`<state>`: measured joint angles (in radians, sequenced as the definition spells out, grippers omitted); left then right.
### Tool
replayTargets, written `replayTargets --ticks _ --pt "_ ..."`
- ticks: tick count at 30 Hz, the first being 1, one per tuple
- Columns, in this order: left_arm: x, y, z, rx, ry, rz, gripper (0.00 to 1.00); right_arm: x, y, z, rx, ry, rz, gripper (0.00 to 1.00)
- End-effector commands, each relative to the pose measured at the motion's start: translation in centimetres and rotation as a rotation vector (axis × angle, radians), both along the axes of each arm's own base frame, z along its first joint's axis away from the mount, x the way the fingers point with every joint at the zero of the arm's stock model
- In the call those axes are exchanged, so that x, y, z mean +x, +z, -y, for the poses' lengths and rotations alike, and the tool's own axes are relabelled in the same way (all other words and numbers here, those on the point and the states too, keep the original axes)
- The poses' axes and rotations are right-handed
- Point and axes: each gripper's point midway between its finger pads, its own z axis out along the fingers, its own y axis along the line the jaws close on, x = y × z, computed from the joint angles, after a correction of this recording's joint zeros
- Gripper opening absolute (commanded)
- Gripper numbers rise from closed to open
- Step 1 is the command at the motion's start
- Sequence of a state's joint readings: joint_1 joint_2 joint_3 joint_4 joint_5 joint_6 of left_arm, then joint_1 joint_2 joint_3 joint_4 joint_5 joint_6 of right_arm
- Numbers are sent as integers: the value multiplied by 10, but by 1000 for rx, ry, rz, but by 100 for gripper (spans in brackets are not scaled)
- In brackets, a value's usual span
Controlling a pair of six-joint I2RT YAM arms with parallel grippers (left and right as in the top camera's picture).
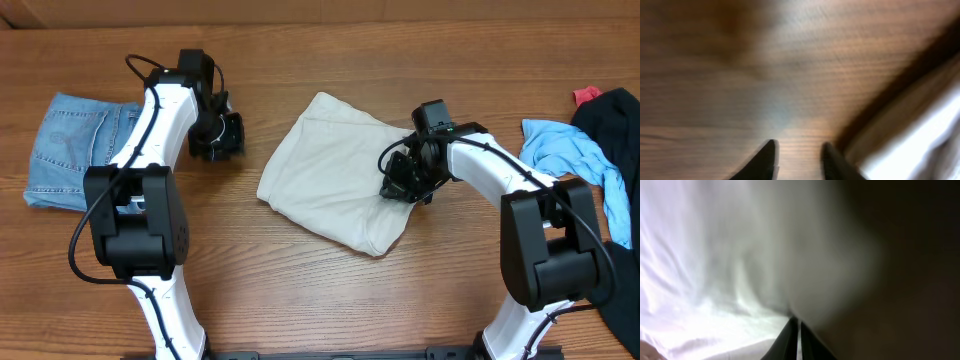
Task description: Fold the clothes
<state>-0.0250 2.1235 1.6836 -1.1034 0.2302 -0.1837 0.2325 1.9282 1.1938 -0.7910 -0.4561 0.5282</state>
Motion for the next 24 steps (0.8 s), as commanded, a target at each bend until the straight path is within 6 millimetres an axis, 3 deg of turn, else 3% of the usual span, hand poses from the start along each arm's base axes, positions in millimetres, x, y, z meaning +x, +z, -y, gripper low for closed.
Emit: replayTargets --ticks 1,2,4,5,9,10,16,18,24 --pt "-7 31 45 -316 -74 2 63 -12 8 -17 40 94 19 8" --pt "-14 41 55 -407 -87 -14 78 -14 8 -21 39 94 12 8" --pt "-20 47 62 -462 -127 -15 96 -16 7 -23 28 96 10 8" --pt "-20 45 60 -449 -162 -1 100 -15 6 -22 16 96 13 9" --pt "-14 22 35 -205 -225 26 100 -11 0 -8 -54 81 25 10" --pt "-7 16 37 -177 -244 54 100 -11 0 -3 -56 68 17 10" --pt "13 -13 85 -247 -310 125 100 -11 0 0 -56 76 18 10" --pt "7 -31 112 -308 -346 94 100 -11 0 0 -57 76 19 11" --pt "-26 -81 159 -407 -400 -55 100 -12 0 0 -57 76 15 11"
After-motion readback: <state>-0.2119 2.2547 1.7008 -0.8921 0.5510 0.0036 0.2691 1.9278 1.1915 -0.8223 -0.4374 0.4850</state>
